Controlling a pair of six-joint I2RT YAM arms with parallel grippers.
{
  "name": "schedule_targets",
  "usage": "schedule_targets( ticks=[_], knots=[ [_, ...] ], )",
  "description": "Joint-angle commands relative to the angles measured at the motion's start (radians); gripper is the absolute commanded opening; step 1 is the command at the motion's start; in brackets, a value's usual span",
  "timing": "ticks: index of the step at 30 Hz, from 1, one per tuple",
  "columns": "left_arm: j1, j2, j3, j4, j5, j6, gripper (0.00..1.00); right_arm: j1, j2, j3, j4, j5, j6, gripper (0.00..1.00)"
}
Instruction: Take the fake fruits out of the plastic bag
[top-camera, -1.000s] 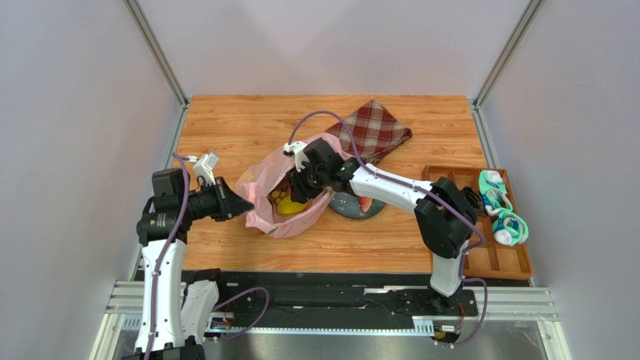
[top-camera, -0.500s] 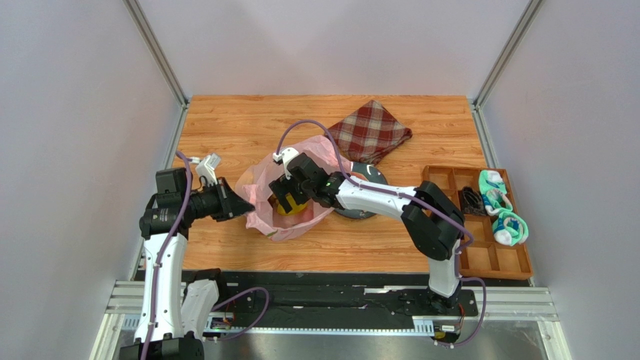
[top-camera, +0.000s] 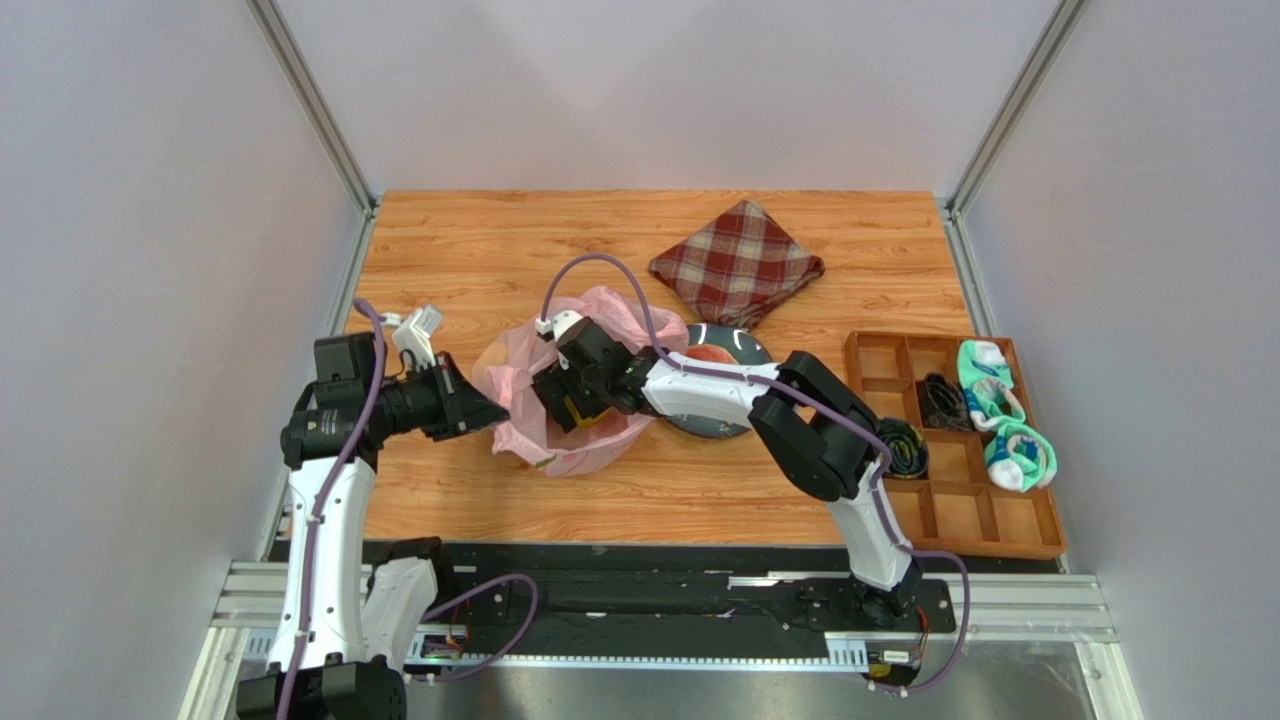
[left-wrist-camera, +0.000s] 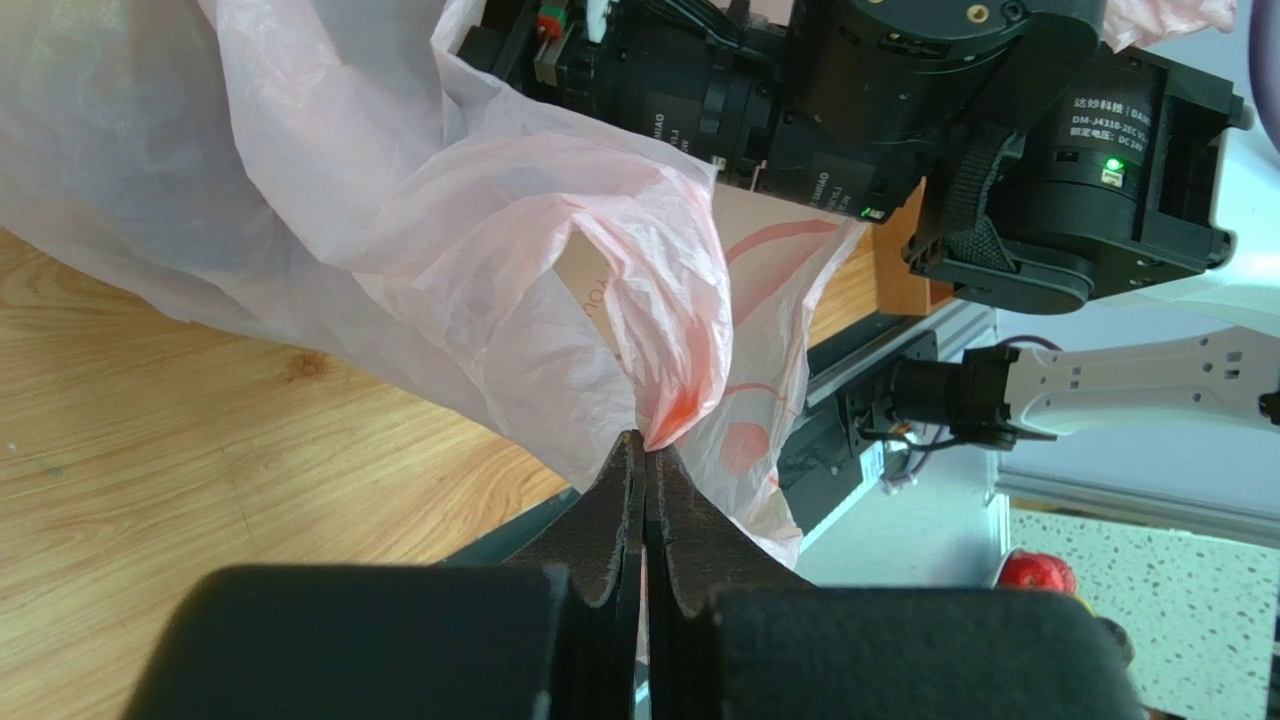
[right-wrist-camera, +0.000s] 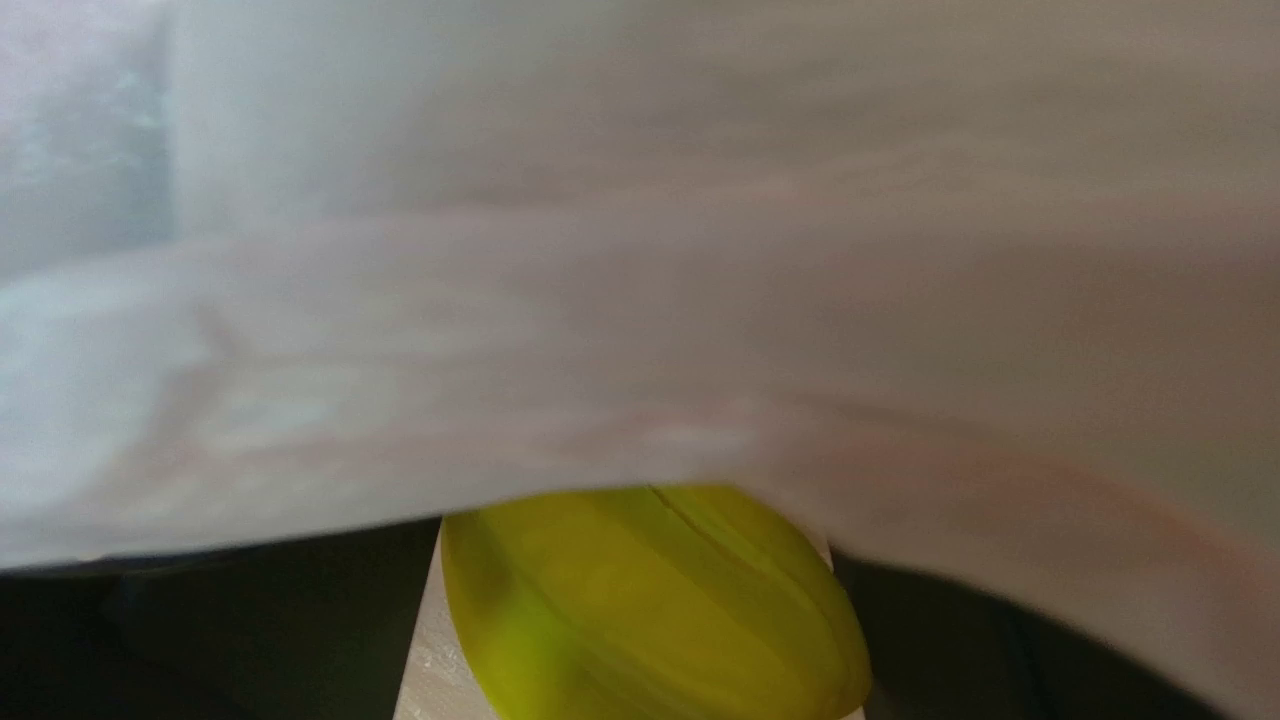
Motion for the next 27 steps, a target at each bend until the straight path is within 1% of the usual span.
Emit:
schedule_targets(
  ticks=[1, 2, 3, 5, 6, 8, 11, 14, 17, 21, 27],
  knots=[
    [0.012, -0.001, 0.003, 0.021, 0.009, -0.010, 0.00, 0.000, -0.021, 0.018, -0.003, -0.026, -0.028, 0.71],
    [0.012, -0.003, 0.003, 0.023, 0.008, -0.011, 0.00, -0.002, -0.039, 0.026, -0.003, -0.045, -0.042, 0.66],
    [0.013, -0.003, 0.004, 0.023, 0.009, -0.011, 0.00, -0.010, -0.048, 0.034, -0.003, -0.084, -0.057, 0.52],
    [0.012, -0.003, 0.004, 0.023, 0.011, -0.010, 0.00, -0.020, -0.088, 0.066, -0.026, -0.164, -0.095, 0.37],
    [0.012, -0.004, 0.004, 0.024, 0.011, -0.010, 0.00, -0.033, -0.100, 0.077, -0.038, -0.186, -0.108, 0.27],
    [0.012, -0.007, 0.001, 0.035, 0.011, -0.010, 0.00, -0.043, -0.149, 0.095, -0.080, -0.233, -0.140, 0.15],
    [0.012, -0.013, 0.003, 0.055, 0.011, -0.013, 0.00, -0.065, -0.205, 0.086, -0.112, -0.298, -0.169, 0.07],
    [0.012, -0.017, 0.009, 0.059, 0.011, -0.011, 0.00, -0.073, -0.284, 0.063, -0.130, -0.350, -0.192, 0.04],
    [0.013, -0.017, 0.017, 0.059, 0.012, -0.011, 0.00, -0.074, -0.355, 0.040, -0.153, -0.423, -0.244, 0.03],
    [0.013, -0.017, 0.029, 0.055, 0.009, -0.007, 0.00, -0.079, -0.406, 0.078, -0.239, -0.514, -0.322, 0.01],
    [0.013, -0.029, 0.017, 0.058, 0.006, -0.007, 0.00, -0.117, -0.486, 0.153, -0.264, -0.624, -0.356, 0.01]
  ],
)
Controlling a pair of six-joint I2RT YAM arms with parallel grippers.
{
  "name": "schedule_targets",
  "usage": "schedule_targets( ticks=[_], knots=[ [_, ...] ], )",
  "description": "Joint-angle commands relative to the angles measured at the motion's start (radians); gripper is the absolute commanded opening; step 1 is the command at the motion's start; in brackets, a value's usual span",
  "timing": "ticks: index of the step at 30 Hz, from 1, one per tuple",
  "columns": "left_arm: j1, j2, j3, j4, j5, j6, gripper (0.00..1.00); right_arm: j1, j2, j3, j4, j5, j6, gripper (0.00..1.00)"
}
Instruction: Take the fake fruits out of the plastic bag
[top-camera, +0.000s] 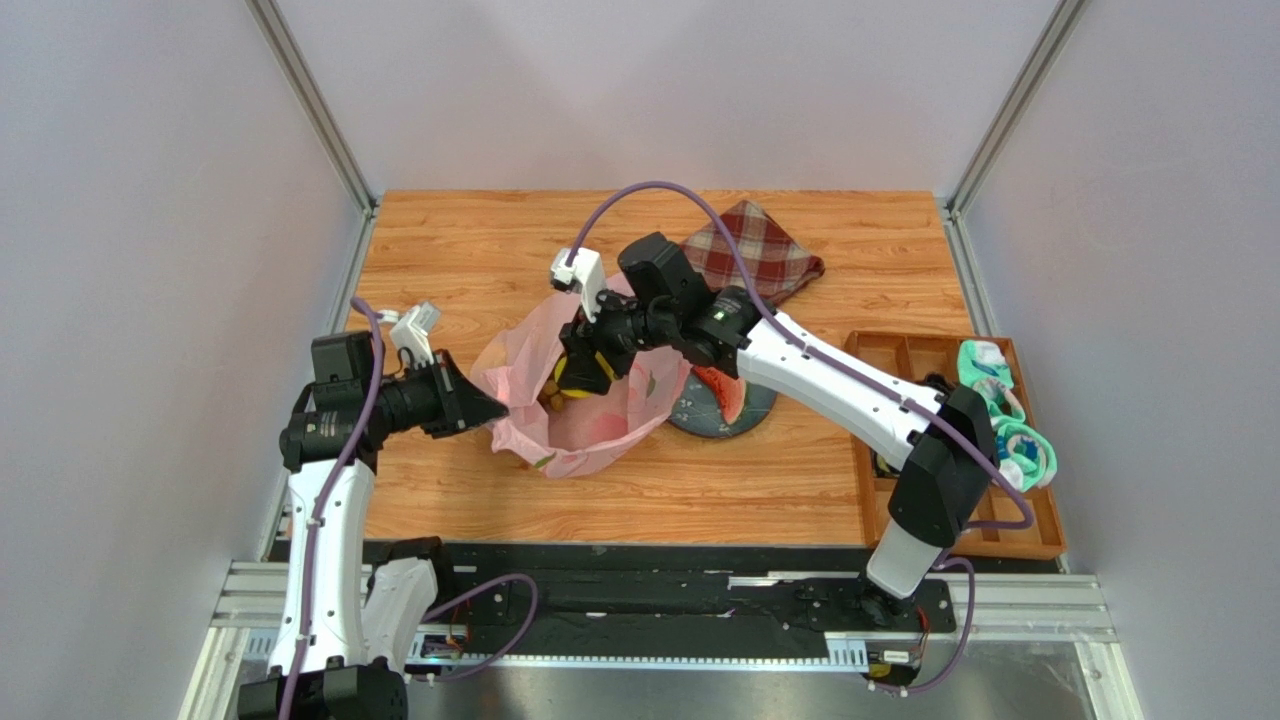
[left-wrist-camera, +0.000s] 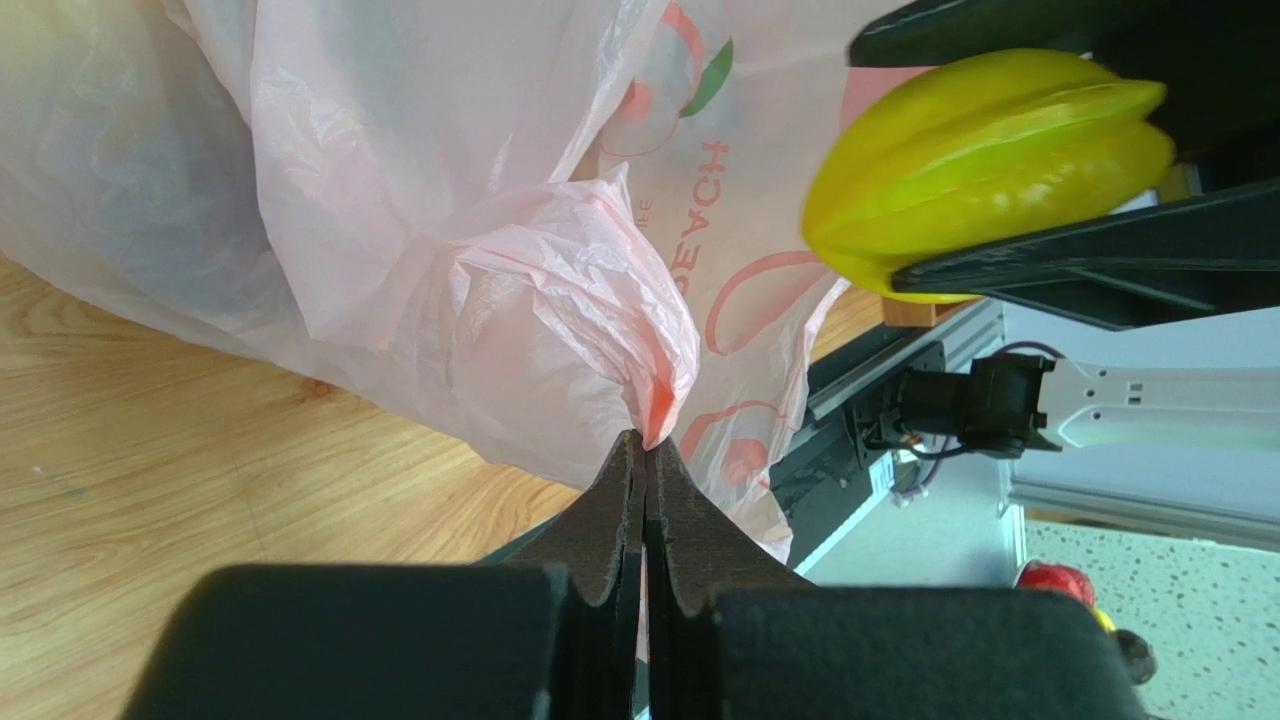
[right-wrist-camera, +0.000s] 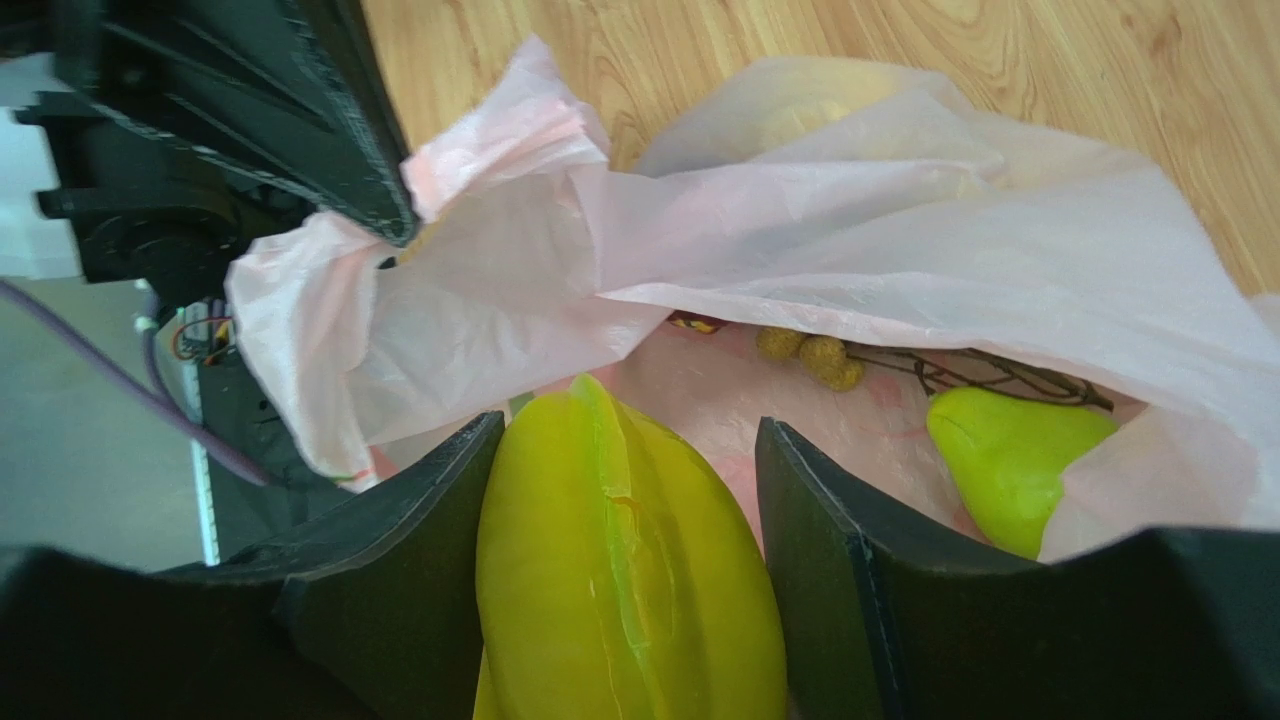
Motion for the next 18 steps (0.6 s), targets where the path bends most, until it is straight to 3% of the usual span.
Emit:
schedule_targets(
  ticks=[1, 6, 10, 14, 18],
  knots=[
    [0.009, -0.019, 0.017, 0.029, 0.005, -0.009, 0.00, -0.035, -0.077, 0.113, -0.034, -0.130, -0.042, 0.01],
    [0.010, -0.020, 0.017, 0.035, 0.005, -0.014, 0.00, -0.176, -0.105, 0.232, -0.037, -0.158, 0.155, 0.01],
    [0.012, -0.022, 0.014, 0.038, 0.005, -0.017, 0.00, -0.349, -0.146, 0.209, 0.003, -0.117, 0.258, 0.01],
    [0.015, -0.027, 0.009, 0.044, 0.005, -0.022, 0.00, -0.542, -0.191, 0.114, -0.008, -0.094, 0.252, 0.00],
    [0.021, -0.030, 0.004, 0.048, 0.005, -0.023, 0.00, -0.645, -0.243, -0.113, -0.012, -0.056, 0.221, 0.00]
  ],
)
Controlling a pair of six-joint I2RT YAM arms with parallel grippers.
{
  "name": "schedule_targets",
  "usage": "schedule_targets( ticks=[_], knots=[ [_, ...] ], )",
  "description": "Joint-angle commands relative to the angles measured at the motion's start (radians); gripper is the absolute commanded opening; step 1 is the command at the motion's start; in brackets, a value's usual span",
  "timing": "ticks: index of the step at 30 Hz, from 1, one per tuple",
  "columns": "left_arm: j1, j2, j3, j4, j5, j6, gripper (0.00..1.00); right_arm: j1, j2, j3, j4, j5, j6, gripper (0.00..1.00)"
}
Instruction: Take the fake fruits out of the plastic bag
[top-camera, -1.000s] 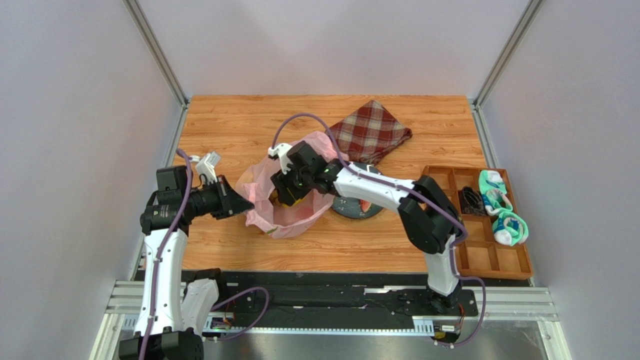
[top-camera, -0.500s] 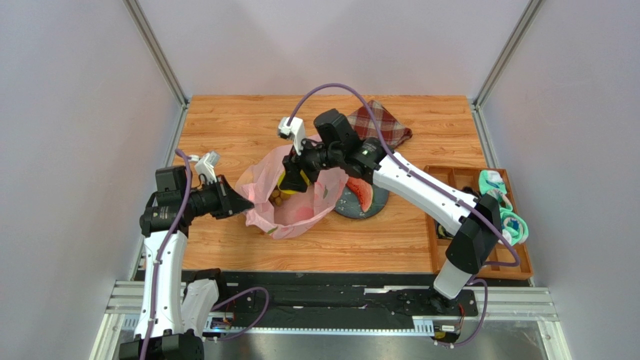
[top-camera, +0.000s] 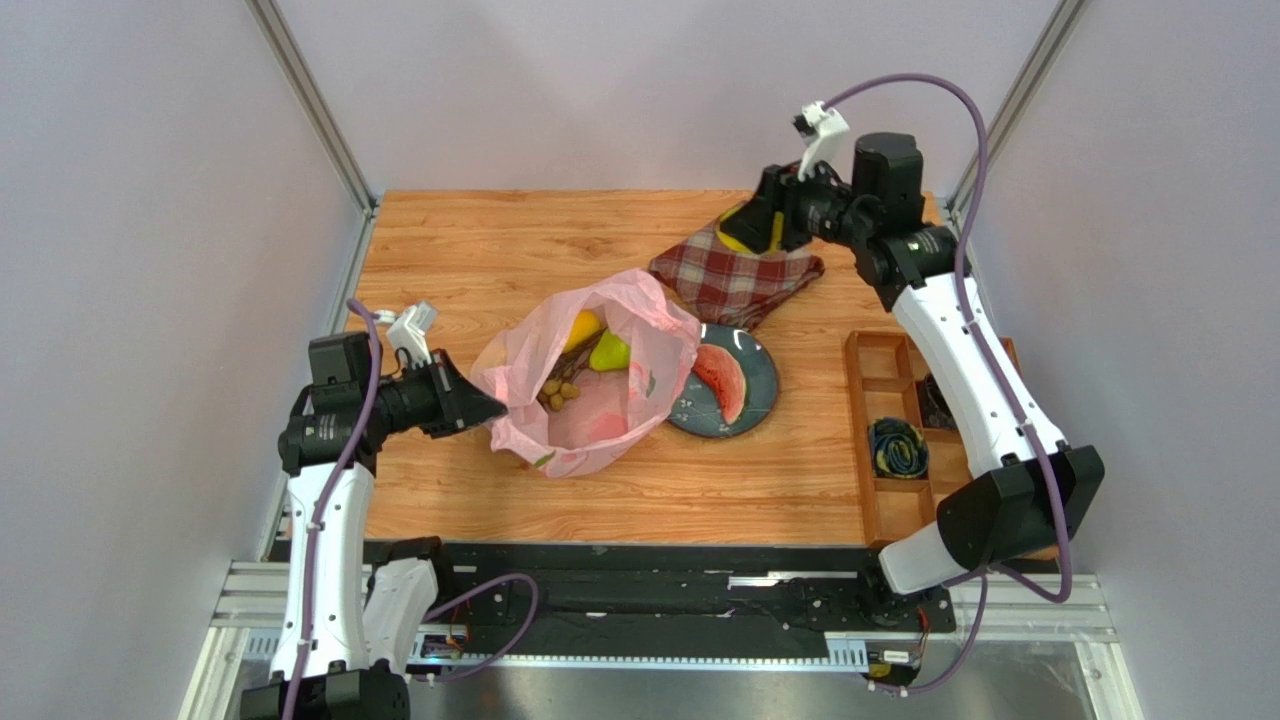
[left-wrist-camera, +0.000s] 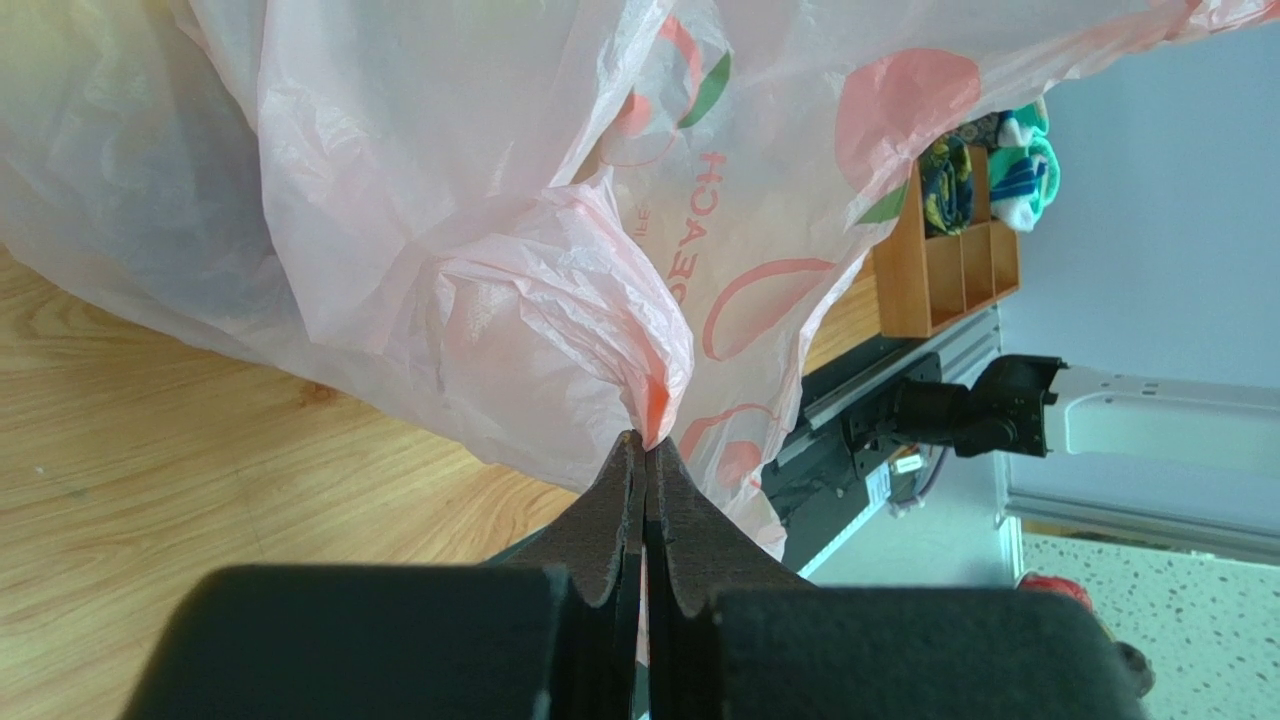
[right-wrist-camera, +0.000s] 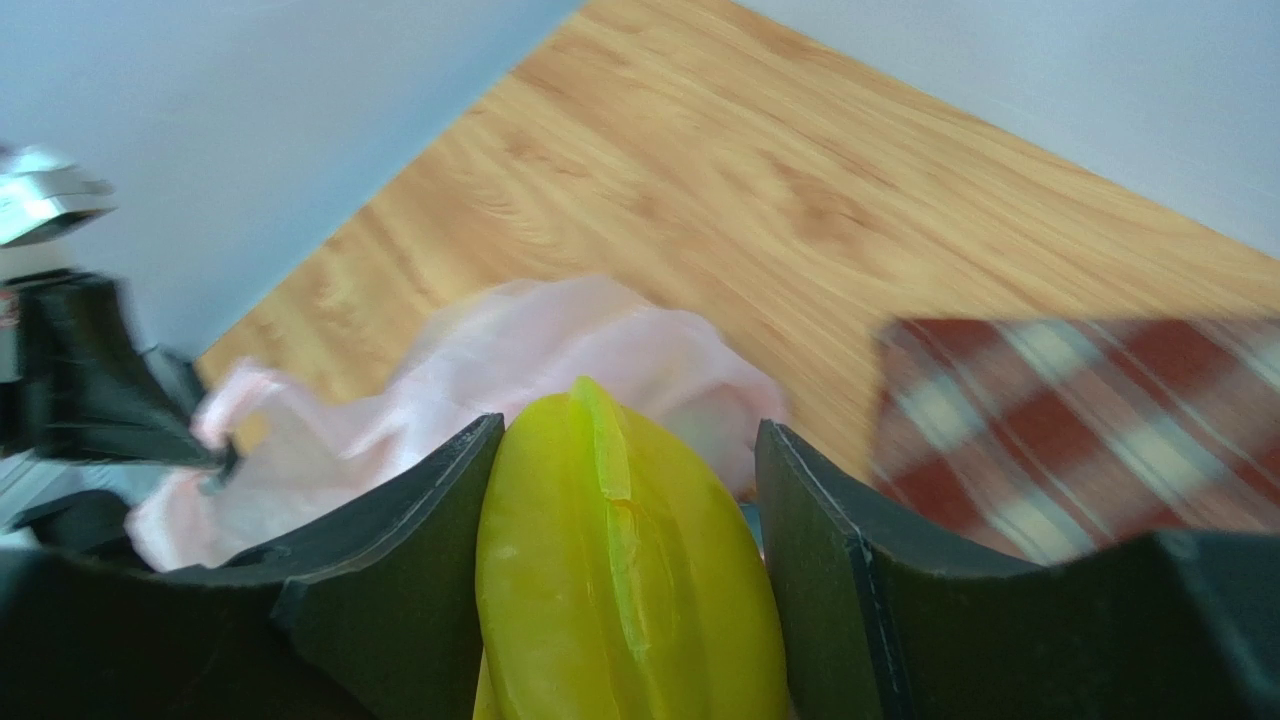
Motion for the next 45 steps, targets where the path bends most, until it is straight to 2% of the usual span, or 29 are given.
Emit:
schedule_targets(
  ticks=[1, 5, 8, 10, 19, 27, 37, 38, 41, 42, 45],
  knots=[
    [0.013, -0.015, 0.003, 0.044, 0.005, -0.013, 0.00, -0.068, -0.049, -0.200, -0.014, 0.052, 0.005, 0.00],
    [0.016, -0.017, 0.007, 0.042, 0.005, -0.013, 0.00, -0.133, -0.030, -0.332, 0.011, 0.089, 0.060, 0.01],
    [0.020, -0.021, 0.007, 0.034, 0.001, -0.010, 0.00, -0.188, 0.008, -0.404, 0.035, 0.140, 0.195, 0.02],
    [0.021, -0.024, 0.003, 0.033, -0.001, -0.011, 0.00, -0.202, 0.026, -0.427, 0.054, 0.159, 0.209, 0.02],
    [0.043, -0.037, 0.001, 0.031, -0.006, -0.013, 0.00, -0.179, 0.149, -0.444, 0.109, 0.173, 0.212, 0.09],
    [0.043, -0.029, -0.005, 0.030, -0.012, -0.011, 0.00, -0.173, 0.256, -0.389, 0.135, 0.219, 0.188, 0.14],
    [0.047, -0.024, -0.008, 0.033, -0.013, -0.013, 0.00, -0.130, 0.283, -0.410, 0.156, 0.183, 0.204, 0.16],
    [0.047, -0.024, -0.008, 0.033, -0.013, -0.014, 0.00, -0.125, 0.284, -0.413, 0.158, 0.183, 0.207, 0.17],
    [0.049, -0.024, -0.010, 0.036, -0.012, -0.014, 0.00, -0.102, 0.287, -0.420, 0.156, 0.198, 0.221, 0.32],
    [0.050, -0.023, -0.010, 0.036, -0.012, -0.014, 0.00, -0.090, 0.286, -0.421, 0.156, 0.222, 0.223, 0.45],
    [0.049, -0.023, -0.008, 0.036, -0.010, -0.014, 0.00, -0.078, 0.287, -0.424, 0.158, 0.258, 0.243, 0.67]
  ],
)
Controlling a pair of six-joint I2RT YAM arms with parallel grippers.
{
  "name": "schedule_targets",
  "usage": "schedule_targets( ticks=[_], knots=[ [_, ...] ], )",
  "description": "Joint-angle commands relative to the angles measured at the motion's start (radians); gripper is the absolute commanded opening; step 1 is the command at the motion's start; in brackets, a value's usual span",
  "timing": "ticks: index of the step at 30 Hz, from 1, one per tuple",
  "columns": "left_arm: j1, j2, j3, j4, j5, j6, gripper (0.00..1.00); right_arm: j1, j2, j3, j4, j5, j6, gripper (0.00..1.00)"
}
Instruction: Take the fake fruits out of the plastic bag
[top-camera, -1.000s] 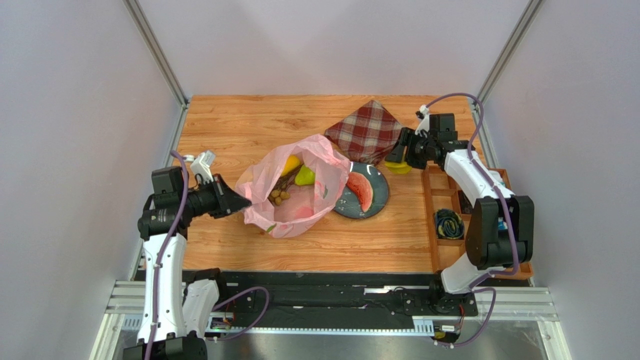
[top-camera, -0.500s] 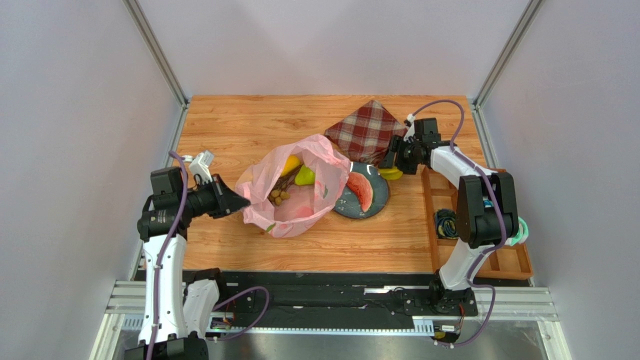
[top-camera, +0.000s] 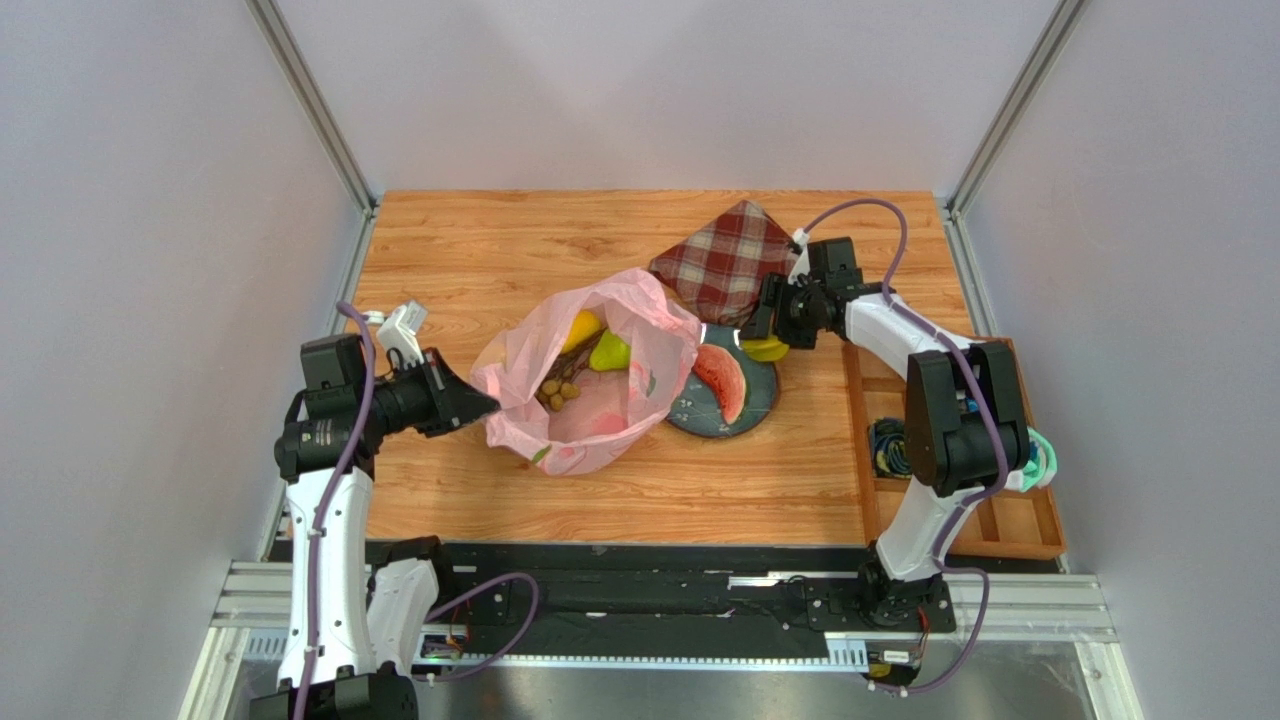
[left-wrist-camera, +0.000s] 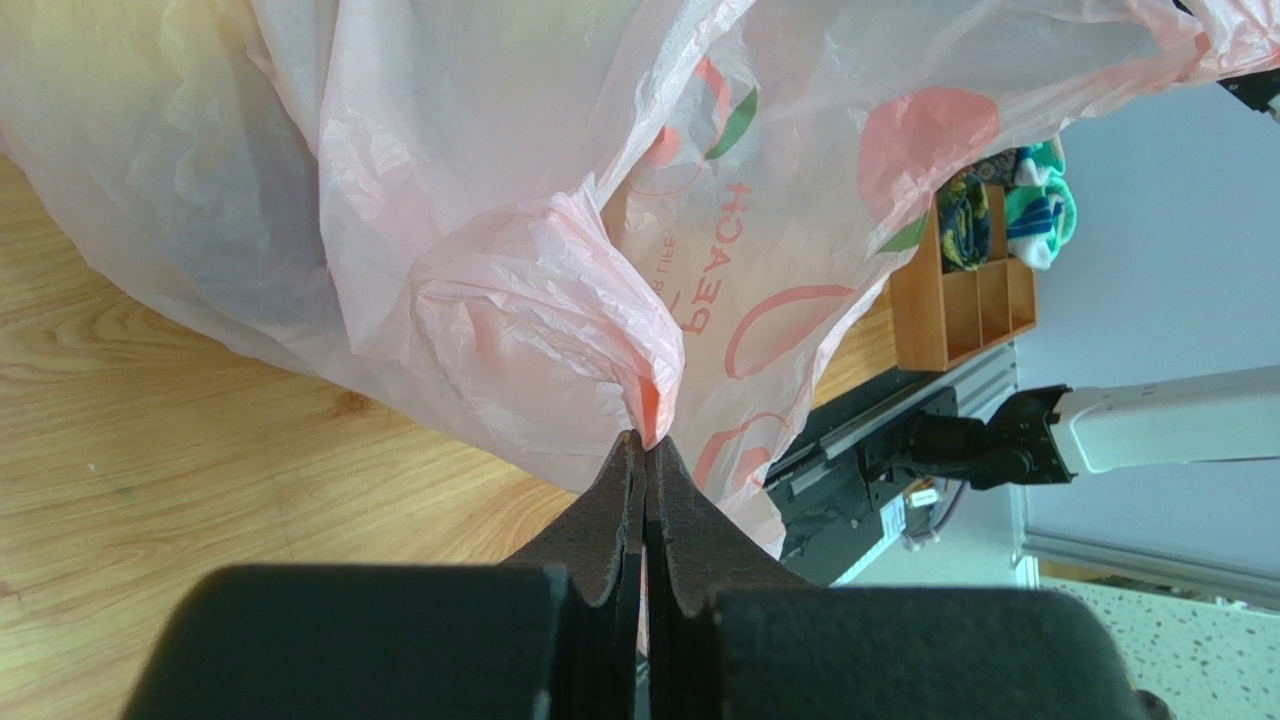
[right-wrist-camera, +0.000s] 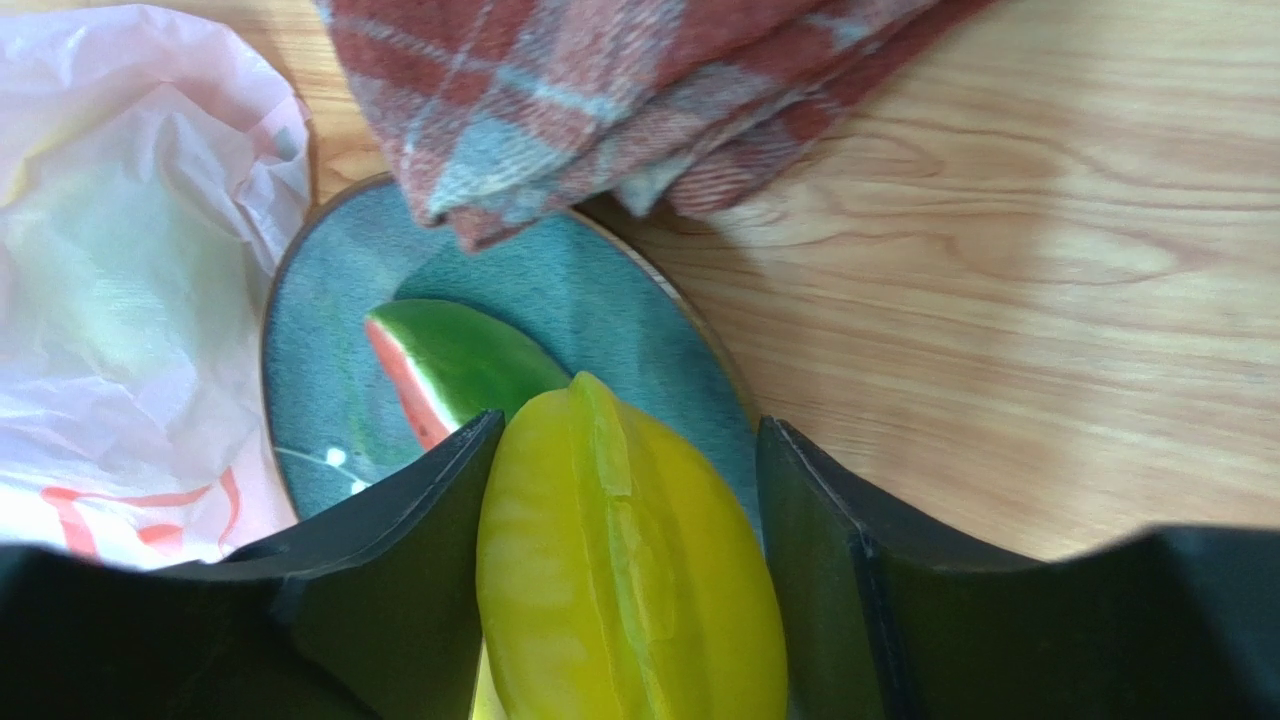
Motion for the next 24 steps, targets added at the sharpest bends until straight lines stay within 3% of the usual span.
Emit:
schedule_targets(
  ticks=[1, 6, 15, 20, 24],
  knots=[
    [0.010, -0.002, -0.004, 0.021, 0.007, -0.009, 0.00, 0.020, 0.006, 0.007, 0.044, 0.051, 0.033, 0.70],
    [0.011, -0.003, -0.004, 0.024, 0.008, -0.008, 0.00, 0.023, -0.005, 0.001, 0.044, 0.067, 0.032, 0.79],
    [0.014, -0.003, -0.004, 0.026, 0.013, -0.009, 0.00, 0.021, -0.051, -0.013, 0.038, 0.058, 0.026, 0.79],
    [0.017, -0.011, -0.004, 0.015, 0.008, -0.008, 0.00, 0.044, -0.198, 0.103, 0.009, -0.049, -0.057, 0.78],
    [0.022, 0.004, -0.007, 0.024, 0.003, -0.014, 0.00, 0.174, -0.316, 0.243, -0.034, -0.115, -0.201, 0.76]
  ],
)
